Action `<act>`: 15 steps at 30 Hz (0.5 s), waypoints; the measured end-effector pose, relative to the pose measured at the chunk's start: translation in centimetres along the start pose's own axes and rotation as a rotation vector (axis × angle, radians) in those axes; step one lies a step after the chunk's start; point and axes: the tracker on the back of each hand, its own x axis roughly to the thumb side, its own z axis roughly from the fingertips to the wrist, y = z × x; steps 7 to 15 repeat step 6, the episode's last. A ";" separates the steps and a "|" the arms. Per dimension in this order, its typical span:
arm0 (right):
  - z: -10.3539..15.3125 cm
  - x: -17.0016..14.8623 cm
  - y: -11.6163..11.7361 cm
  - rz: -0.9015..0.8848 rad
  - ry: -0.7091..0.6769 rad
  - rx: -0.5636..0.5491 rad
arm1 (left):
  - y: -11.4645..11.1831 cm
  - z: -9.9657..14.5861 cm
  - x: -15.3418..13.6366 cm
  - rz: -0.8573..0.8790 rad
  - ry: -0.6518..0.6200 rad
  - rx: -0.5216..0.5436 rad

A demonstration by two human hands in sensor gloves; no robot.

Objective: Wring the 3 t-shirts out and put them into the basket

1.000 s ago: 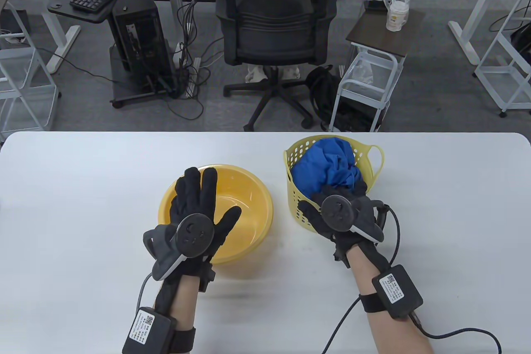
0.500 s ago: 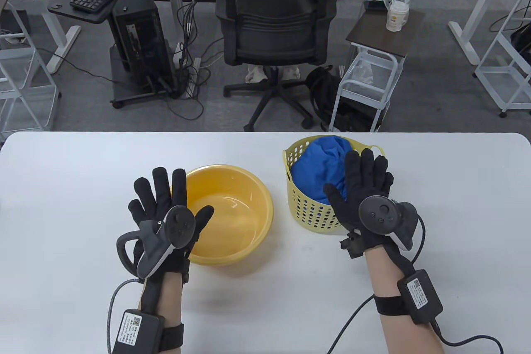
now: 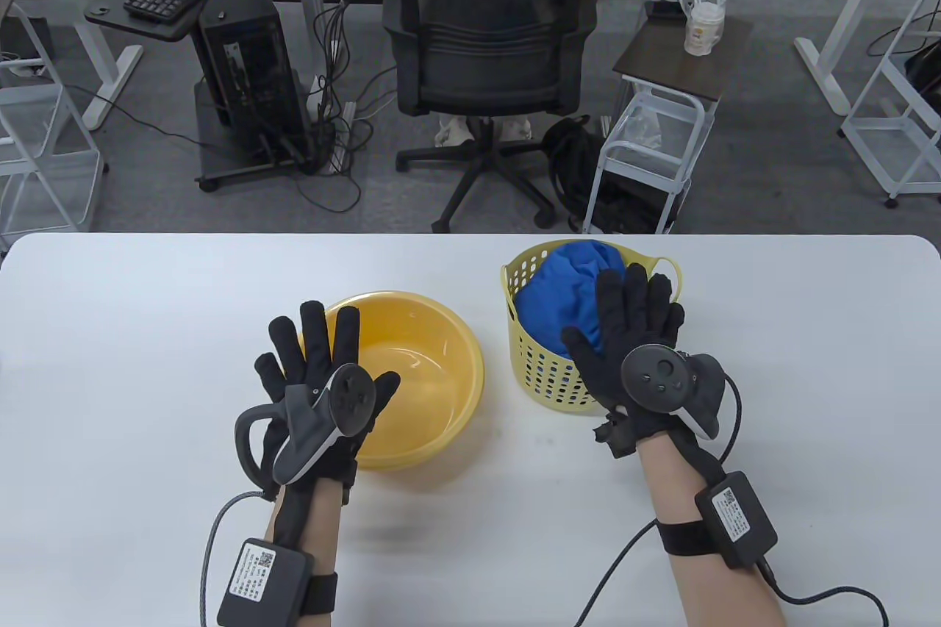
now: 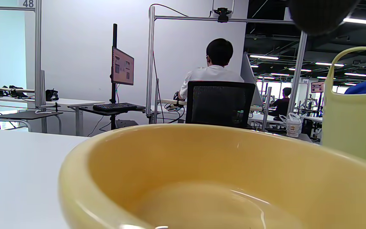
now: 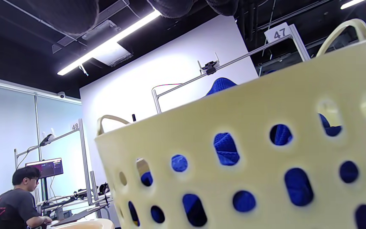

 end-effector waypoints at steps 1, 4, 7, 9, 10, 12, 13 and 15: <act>0.0 0.1 0.0 0.006 -0.005 0.000 | -0.1 0.0 0.1 -0.007 0.000 -0.003; 0.1 0.4 0.2 0.005 -0.013 0.011 | -0.2 0.0 0.1 -0.008 -0.002 -0.012; 0.0 0.5 0.5 0.009 -0.016 0.022 | -0.2 0.0 0.1 -0.002 -0.003 -0.017; 0.0 0.5 0.5 0.009 -0.016 0.022 | -0.2 0.0 0.1 -0.002 -0.003 -0.017; 0.0 0.5 0.5 0.009 -0.016 0.022 | -0.2 0.0 0.1 -0.002 -0.003 -0.017; 0.0 0.5 0.5 0.009 -0.016 0.022 | -0.2 0.0 0.1 -0.002 -0.003 -0.017; 0.0 0.5 0.5 0.009 -0.016 0.022 | -0.2 0.0 0.1 -0.002 -0.003 -0.017; 0.0 0.5 0.5 0.009 -0.016 0.022 | -0.2 0.0 0.1 -0.002 -0.003 -0.017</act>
